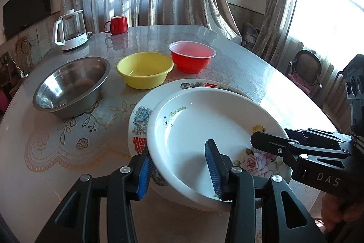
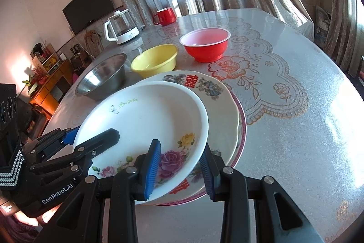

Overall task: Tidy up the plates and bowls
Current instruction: 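Lower the pink-rose plate onto the double-happiness plate and open the right tool, then withdraw the right tool from the stack toward the steel basin, then grasp the rim of the steel basin with the right tool, then slide the steel basin across the table with the right tool and release, then move the right tool to the yellow bowl and grasp its rim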

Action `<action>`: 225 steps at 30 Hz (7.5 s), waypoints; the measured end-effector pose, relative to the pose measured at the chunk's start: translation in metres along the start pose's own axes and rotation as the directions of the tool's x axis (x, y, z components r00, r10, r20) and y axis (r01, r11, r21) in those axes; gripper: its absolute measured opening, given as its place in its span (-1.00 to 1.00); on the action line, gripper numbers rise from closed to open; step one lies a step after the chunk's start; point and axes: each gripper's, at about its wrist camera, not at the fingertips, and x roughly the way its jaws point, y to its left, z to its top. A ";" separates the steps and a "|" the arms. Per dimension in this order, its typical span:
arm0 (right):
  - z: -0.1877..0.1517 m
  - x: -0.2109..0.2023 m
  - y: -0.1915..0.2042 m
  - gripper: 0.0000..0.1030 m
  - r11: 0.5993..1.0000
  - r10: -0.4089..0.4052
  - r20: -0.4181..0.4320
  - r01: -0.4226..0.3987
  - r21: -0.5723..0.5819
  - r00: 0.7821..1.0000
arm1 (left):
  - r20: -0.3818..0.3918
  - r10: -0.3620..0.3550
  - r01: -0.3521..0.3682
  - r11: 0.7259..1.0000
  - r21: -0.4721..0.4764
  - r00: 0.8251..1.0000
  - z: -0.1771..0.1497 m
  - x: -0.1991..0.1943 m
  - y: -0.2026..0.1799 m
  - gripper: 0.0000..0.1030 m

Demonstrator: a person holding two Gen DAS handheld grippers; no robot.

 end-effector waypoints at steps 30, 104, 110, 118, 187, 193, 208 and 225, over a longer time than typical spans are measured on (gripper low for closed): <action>0.005 0.007 -0.002 -0.26 0.997 -0.083 0.012 0.083 0.005 0.996 | -0.044 -0.030 0.026 0.997 -0.071 0.999 0.001 0.014 0.006 0.07; 0.034 0.048 0.128 -0.22 0.959 0.206 -0.077 -0.217 -0.183 0.976 | -0.058 0.294 -0.295 0.887 -0.356 0.954 -0.047 -0.066 0.142 0.15; 0.045 0.065 0.137 -0.22 0.956 0.218 -0.093 -0.232 -0.178 0.971 | -0.076 0.298 -0.304 0.877 -0.372 0.952 -0.044 -0.060 0.158 0.14; 0.070 0.091 0.136 -0.22 0.966 0.220 -0.099 -0.230 -0.117 0.971 | -0.081 0.304 -0.310 0.860 -0.405 0.949 -0.030 -0.052 0.184 0.14; 0.014 0.107 0.183 -0.46 0.935 0.237 -0.238 -0.288 -0.208 0.942 | -0.050 0.382 -0.371 0.848 -0.377 0.923 -0.078 -0.081 0.170 -0.11; 0.009 0.104 0.183 -0.40 0.934 0.252 -0.242 -0.301 -0.194 0.937 | -0.034 0.419 -0.400 0.838 -0.371 0.907 -0.081 -0.092 0.169 -0.03; 0.020 0.080 0.162 -0.35 0.942 0.272 -0.164 -0.297 -0.154 0.948 | 0.027 0.469 -0.428 0.827 -0.364 0.883 -0.075 -0.120 0.159 -0.03; 0.065 0.073 0.097 -0.35 0.975 0.209 -0.054 -0.212 -0.059 0.976 | 0.017 0.408 -0.392 0.888 -0.239 0.913 -0.033 -0.086 0.133 -0.03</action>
